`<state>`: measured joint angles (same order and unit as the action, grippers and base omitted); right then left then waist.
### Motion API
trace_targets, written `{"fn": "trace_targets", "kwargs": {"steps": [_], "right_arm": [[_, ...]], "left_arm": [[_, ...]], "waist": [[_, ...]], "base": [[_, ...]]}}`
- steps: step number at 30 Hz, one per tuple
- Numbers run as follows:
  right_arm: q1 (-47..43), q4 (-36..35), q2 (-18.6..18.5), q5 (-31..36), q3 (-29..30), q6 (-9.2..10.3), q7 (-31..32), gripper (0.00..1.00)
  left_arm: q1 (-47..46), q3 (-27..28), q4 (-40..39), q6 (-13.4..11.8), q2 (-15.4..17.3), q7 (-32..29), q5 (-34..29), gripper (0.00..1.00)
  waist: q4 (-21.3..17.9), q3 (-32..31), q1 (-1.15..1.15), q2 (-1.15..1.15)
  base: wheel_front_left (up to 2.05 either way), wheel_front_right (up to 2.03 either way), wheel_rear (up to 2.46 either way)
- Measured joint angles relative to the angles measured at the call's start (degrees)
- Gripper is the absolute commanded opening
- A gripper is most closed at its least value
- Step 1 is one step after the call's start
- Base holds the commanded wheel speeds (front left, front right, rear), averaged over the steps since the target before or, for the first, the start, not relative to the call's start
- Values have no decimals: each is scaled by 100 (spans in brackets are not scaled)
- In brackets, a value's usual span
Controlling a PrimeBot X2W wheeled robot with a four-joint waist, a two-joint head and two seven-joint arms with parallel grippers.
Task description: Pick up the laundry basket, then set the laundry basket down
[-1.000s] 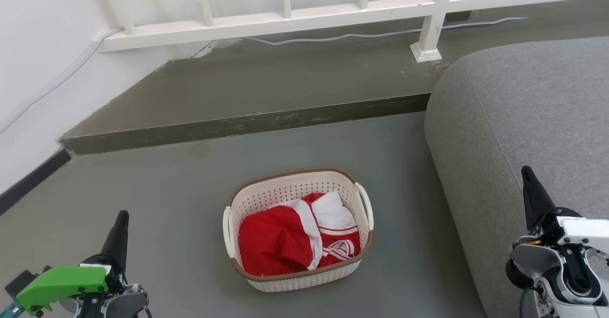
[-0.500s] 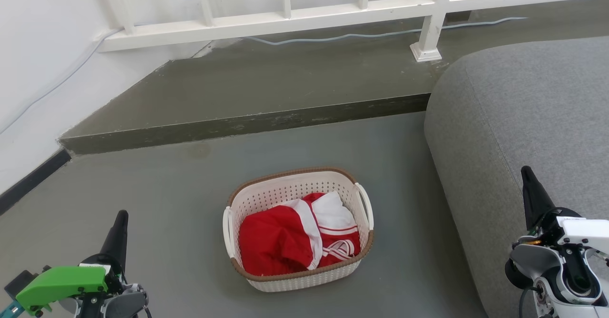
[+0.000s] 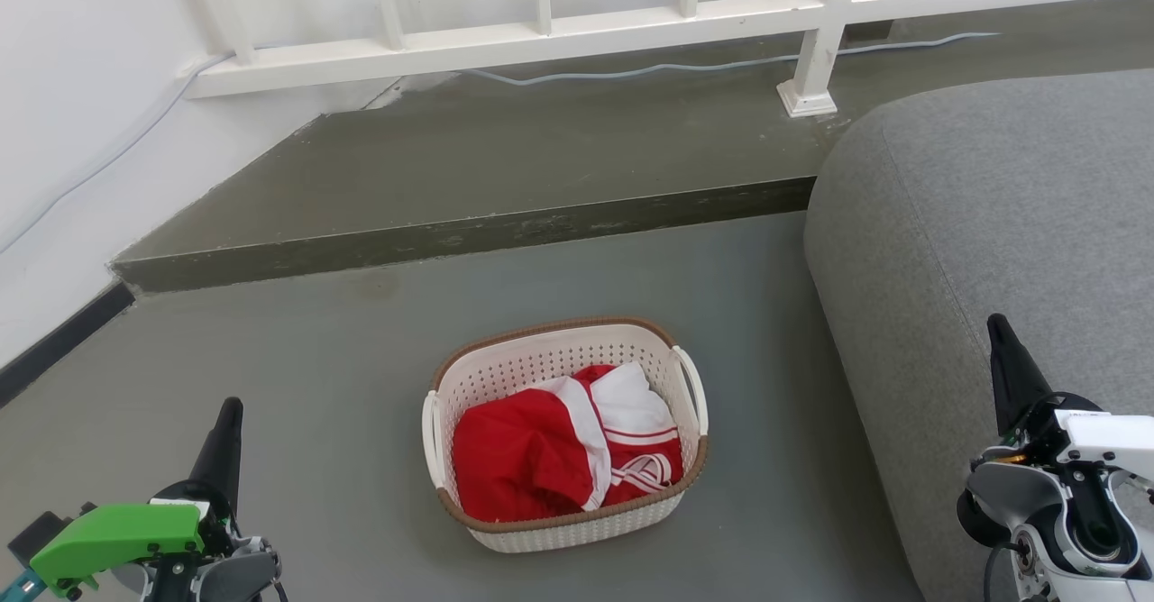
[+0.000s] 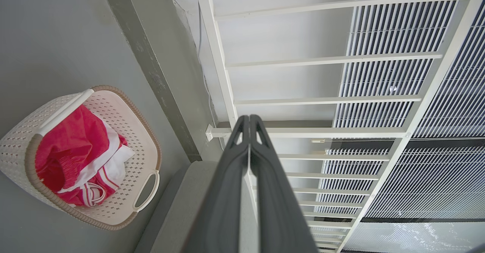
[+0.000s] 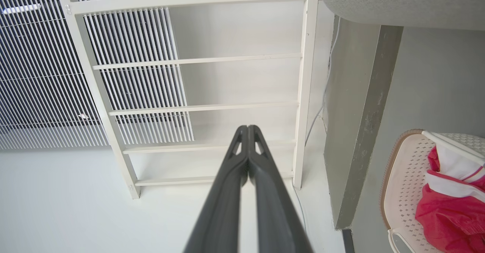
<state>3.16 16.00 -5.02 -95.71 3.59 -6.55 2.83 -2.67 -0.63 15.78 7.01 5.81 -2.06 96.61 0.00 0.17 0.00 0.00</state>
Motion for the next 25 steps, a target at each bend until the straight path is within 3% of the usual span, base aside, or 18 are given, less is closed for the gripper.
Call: {"fn": "trace_targets", "kwargs": {"steps": [25], "right_arm": [[0,-5,4,1,10,0,8,0]], "left_arm": [[-1,19,-14,1,-23,-18,-5,0]], "waist": [[0,0,0,0]], "base": [[0,0,0]]}}
